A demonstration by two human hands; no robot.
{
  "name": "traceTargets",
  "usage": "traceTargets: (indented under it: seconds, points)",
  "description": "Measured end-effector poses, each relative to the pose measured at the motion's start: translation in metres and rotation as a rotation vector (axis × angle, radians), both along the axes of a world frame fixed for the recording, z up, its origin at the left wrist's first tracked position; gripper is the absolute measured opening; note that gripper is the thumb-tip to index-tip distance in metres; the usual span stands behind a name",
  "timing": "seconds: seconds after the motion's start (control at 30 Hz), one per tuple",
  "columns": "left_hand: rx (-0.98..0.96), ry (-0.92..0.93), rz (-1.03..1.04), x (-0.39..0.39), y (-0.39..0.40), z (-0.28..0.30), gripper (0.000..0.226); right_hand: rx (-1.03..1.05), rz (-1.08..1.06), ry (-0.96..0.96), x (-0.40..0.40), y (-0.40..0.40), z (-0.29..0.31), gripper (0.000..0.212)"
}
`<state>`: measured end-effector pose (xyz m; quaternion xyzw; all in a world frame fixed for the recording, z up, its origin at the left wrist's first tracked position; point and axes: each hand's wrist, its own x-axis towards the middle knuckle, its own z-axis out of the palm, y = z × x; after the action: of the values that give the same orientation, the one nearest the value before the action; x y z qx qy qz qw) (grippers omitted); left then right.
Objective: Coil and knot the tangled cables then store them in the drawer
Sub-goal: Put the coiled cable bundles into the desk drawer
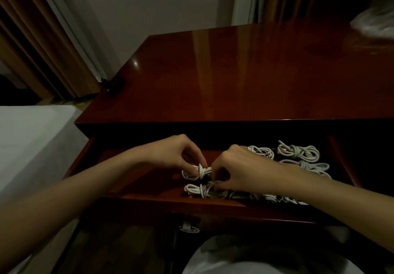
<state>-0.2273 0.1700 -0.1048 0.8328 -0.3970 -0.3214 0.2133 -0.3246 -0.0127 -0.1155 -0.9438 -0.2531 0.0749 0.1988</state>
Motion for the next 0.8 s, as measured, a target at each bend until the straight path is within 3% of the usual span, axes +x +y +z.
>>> traceTargets:
  seconds: [0.37, 0.6, 0.8]
  points:
    - [0.022, 0.061, -0.035, -0.008, -0.004, -0.003, 0.027, 0.062, 0.007, 0.082, -0.001, -0.006, 0.012, 0.031]
    - [0.073, 0.041, -0.052, -0.01, -0.009, -0.002, 0.021, 0.132, -0.122, -0.018, 0.017, -0.026, 0.032, 0.026]
    - [0.065, 0.034, -0.053, -0.002, -0.008, 0.014, 0.014, 0.114, -0.074, -0.081, 0.048, -0.021, 0.053, 0.018]
